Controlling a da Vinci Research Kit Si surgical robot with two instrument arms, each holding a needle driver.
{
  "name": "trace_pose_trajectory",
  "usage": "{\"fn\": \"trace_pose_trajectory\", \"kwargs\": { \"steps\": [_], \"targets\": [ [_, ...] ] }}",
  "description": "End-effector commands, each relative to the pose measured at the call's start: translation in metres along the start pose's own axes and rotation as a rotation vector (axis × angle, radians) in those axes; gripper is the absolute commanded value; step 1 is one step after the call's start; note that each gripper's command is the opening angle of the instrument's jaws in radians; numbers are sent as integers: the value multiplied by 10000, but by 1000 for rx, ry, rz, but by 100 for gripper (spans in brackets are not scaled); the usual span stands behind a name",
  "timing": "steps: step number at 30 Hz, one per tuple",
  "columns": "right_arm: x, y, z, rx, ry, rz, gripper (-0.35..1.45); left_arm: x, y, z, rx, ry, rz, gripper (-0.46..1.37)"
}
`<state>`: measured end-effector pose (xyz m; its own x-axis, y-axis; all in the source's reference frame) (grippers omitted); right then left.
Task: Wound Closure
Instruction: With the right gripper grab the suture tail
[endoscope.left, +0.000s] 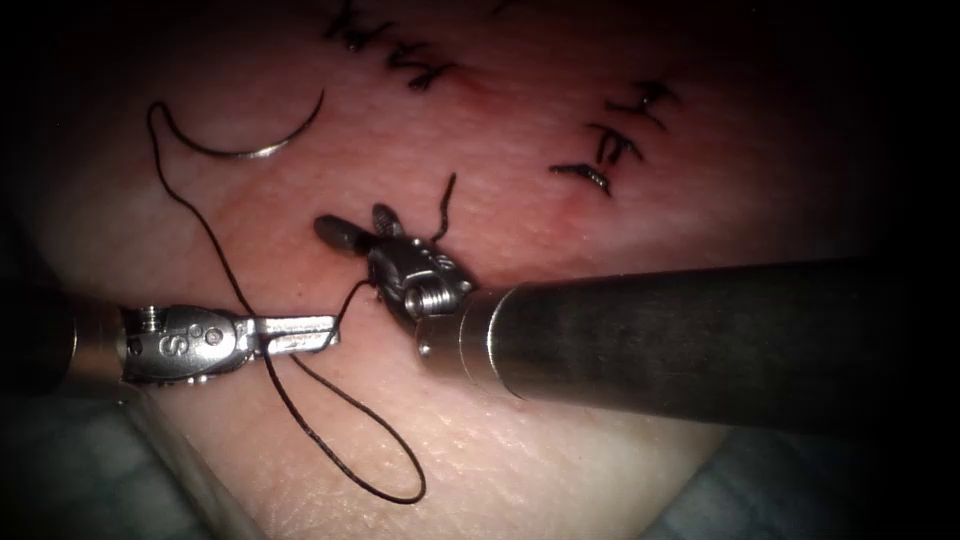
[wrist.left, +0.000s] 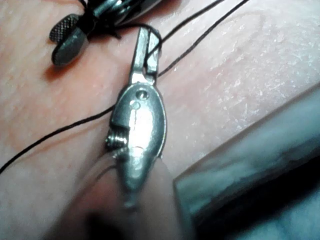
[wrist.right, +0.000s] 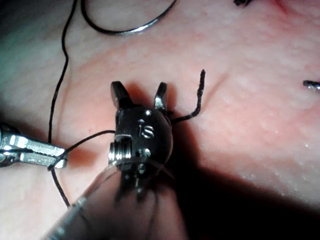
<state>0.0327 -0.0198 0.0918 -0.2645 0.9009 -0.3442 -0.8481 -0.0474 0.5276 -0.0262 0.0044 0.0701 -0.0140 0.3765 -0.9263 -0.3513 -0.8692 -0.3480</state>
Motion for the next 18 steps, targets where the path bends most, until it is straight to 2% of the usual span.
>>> {"fn": "trace_pose_trajectory", "kwargs": {
  "steps": [1,5,11,16,18],
  "targets": [
    [0,-1,-2,2,0,2,63,0,0,0,-7,0,0,-35],
    [-4,-8,-11,2,0,4,67,2,1,-2,-8,0,-1,-35],
    [-14,-21,-33,6,5,9,64,2,0,-1,-9,0,-1,-35],
    [-19,-32,-53,19,27,17,44,0,-3,0,-11,-2,-1,-35],
    [-19,-35,-59,28,46,21,19,-2,-4,-1,-14,-8,-1,-35]
  ]
}}
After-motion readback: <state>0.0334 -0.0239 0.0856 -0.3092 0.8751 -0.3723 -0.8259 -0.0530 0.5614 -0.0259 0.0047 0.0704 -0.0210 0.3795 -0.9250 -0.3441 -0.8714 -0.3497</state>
